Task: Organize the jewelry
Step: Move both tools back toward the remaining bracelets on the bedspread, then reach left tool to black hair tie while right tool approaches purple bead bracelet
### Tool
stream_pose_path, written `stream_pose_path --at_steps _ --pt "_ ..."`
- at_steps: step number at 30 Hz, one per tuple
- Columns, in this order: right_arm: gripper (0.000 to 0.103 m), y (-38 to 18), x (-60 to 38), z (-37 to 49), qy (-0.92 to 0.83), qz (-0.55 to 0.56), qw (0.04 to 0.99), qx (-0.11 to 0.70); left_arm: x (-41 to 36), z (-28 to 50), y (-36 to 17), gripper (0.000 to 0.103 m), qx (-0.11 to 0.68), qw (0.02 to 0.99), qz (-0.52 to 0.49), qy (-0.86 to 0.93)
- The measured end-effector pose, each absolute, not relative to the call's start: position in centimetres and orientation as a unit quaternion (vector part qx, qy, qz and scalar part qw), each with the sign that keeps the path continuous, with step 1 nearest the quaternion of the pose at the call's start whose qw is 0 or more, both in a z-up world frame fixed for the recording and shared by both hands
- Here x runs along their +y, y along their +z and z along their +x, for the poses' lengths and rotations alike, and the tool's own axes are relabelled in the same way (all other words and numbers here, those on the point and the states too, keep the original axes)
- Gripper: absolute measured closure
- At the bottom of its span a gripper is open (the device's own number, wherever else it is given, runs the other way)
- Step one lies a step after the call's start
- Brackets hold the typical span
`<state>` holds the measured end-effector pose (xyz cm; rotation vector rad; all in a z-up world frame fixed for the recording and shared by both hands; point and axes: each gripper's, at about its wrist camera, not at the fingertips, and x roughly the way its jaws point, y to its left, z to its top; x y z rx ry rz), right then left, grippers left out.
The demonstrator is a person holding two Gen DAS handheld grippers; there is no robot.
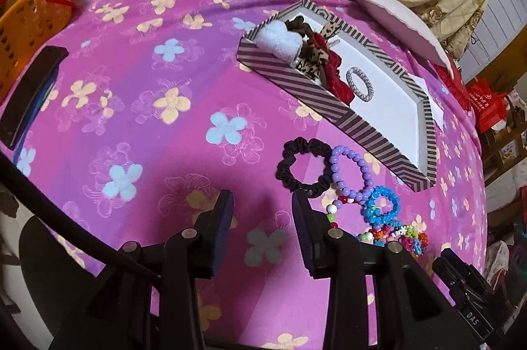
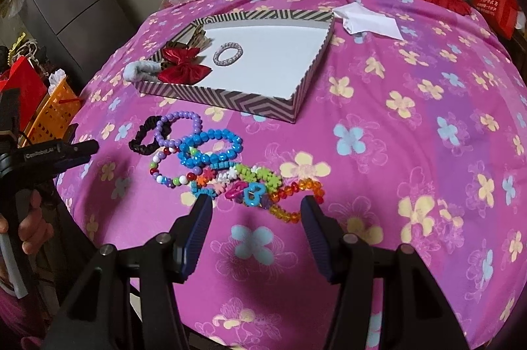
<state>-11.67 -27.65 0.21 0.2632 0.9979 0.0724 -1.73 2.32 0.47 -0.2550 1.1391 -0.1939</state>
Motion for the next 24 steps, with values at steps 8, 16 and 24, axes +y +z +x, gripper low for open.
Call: stream_pose_path --at_steps 8,16,24 --pt "0.044 0.3 -24.2 -8.0 0.070 0.084 0.871 0.480 0.5 0.0 -0.7 0.040 0.542 0.828 -0.091 -0.113" --pt "0.045 0.3 -21.1 -4.2 0.100 0.044 0.870 0.480 -0.1 1.6 -1.8 0.040 0.549 0.826 -0.070 -0.107" --pt "0.050 -0.8 -19.4 -0.6 0.108 0.007 0.865 0.490 -0.9 2.1 -2.3 0.039 0.549 0.827 -0.053 -0.106"
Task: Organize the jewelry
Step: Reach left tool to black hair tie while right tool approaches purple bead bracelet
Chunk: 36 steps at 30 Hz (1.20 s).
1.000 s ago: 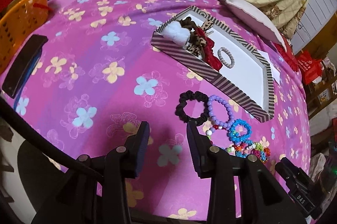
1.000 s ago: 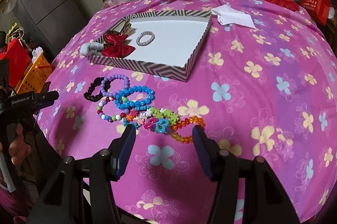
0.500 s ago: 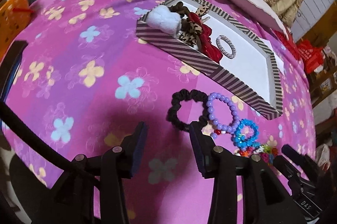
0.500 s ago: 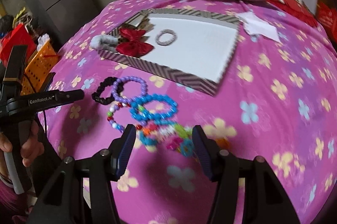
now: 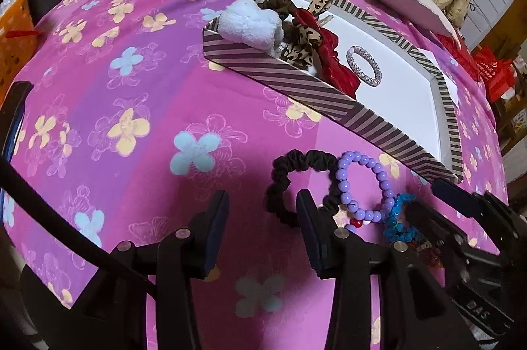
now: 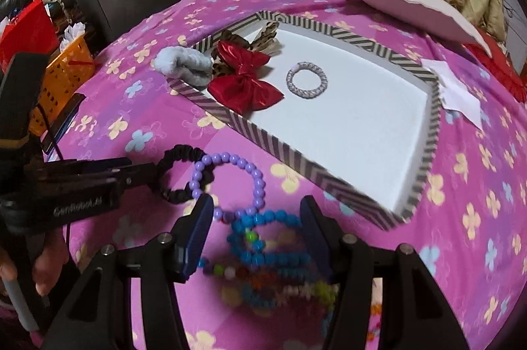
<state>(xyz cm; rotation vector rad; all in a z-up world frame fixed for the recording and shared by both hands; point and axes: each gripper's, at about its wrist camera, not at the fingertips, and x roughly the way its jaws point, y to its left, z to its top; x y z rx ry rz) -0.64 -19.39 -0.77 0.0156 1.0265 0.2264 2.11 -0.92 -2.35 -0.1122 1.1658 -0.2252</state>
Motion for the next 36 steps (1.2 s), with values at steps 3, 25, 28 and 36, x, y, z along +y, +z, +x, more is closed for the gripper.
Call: stream_pose_path --at_steps 3,25,28,36 --pt "0.058 -1.4 -18.7 0.3 0.113 -0.008 0.861 0.496 -1.3 2.2 -2.7 0.039 0.552 0.826 -0.045 -0.107" --pt "0.087 -4.0 -15.4 3.2 0.133 -0.109 0.841 0.514 -2.2 2.5 -3.4 0.051 0.537 0.839 -0.009 -0.088" --pt "0.094 -4.0 -14.9 3.1 0.137 -0.119 0.841 0.510 -1.6 2.7 -3.4 0.066 0.535 0.840 -0.022 -0.087" --pt "0.094 -2.6 -14.4 2.5 0.140 -0.120 0.849 0.496 0.9 2.8 -2.8 0.076 0.546 0.830 -0.069 -0.087"
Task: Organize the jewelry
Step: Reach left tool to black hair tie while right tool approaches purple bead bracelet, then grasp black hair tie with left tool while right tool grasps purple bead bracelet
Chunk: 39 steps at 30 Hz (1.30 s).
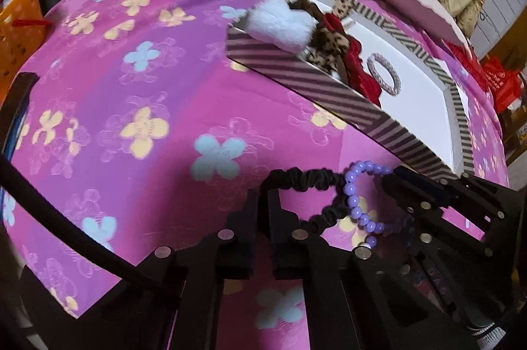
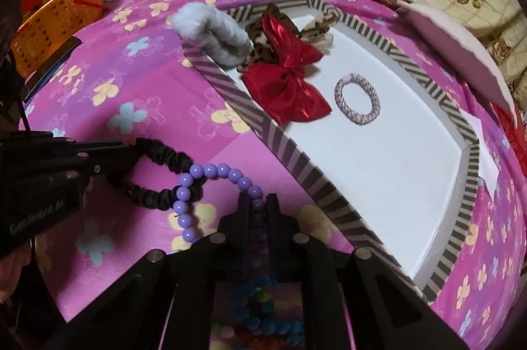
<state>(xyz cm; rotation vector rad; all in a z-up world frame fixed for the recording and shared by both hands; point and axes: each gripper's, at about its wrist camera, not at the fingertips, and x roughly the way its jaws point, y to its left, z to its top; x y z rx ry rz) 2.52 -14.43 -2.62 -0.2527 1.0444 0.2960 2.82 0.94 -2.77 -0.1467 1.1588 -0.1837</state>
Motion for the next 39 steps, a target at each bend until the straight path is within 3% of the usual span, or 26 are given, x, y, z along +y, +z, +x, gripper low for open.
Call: stream_pose_path --at_steps 23,39 --pt "0.094 8.3 -18.7 1.7 0.109 -0.092 0.900 0.413 2.2 3.2 4.8 0.077 0.498 0.851 -0.097 -0.135" --pt "0.094 6.3 -23.6 4.6 0.070 -0.066 0.891 0.445 -3.6 7.1 6.5 0.077 0.492 0.855 -0.055 -0.157"
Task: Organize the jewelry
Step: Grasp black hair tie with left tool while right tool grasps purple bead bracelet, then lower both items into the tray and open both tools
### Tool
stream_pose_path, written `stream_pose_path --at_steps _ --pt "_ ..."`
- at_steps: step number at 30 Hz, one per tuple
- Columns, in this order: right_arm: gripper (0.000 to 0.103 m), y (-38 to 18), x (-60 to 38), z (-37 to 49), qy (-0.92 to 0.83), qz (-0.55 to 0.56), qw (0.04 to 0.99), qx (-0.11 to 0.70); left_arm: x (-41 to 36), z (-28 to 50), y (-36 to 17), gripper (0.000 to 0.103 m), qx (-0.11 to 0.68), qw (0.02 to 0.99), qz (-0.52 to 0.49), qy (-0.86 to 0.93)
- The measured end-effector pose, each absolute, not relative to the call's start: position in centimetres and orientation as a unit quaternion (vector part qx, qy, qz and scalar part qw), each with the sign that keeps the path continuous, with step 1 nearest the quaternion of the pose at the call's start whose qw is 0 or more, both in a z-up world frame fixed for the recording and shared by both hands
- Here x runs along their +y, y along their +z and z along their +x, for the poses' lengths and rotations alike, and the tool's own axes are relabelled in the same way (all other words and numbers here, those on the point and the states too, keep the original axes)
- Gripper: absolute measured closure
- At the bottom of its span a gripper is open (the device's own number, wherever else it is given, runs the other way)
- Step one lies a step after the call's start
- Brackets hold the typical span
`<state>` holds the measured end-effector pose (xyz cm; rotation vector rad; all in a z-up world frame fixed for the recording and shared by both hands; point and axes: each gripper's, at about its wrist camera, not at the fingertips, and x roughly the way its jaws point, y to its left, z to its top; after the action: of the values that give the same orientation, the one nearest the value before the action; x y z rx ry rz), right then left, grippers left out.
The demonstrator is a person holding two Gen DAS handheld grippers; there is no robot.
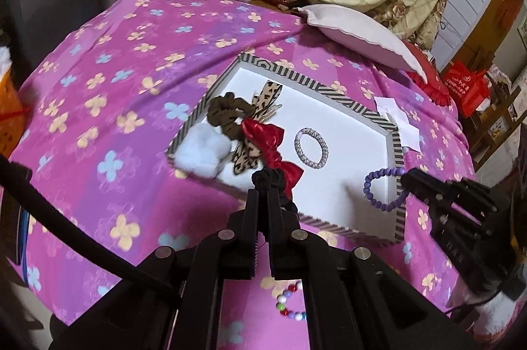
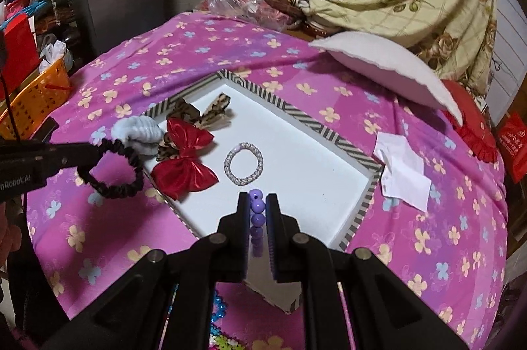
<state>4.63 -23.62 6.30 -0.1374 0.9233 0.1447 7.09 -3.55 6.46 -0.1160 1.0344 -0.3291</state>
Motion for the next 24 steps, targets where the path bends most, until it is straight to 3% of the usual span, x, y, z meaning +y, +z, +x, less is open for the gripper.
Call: stream_pose_path --at_steps 13,24 --pt "0.094 3.0 -23.4 8.0 0.101 -0.036 0.876 0.469 -9.4 13.3 4.8 0.077 0.495 0.854 0.006 -0.159" --pt "0.094 -2.8 -29.4 11.8 0.030 0.015 0.853 0.521 -12.7 18.7 1.6 0.077 0.515 0.842 0.040 -0.158"
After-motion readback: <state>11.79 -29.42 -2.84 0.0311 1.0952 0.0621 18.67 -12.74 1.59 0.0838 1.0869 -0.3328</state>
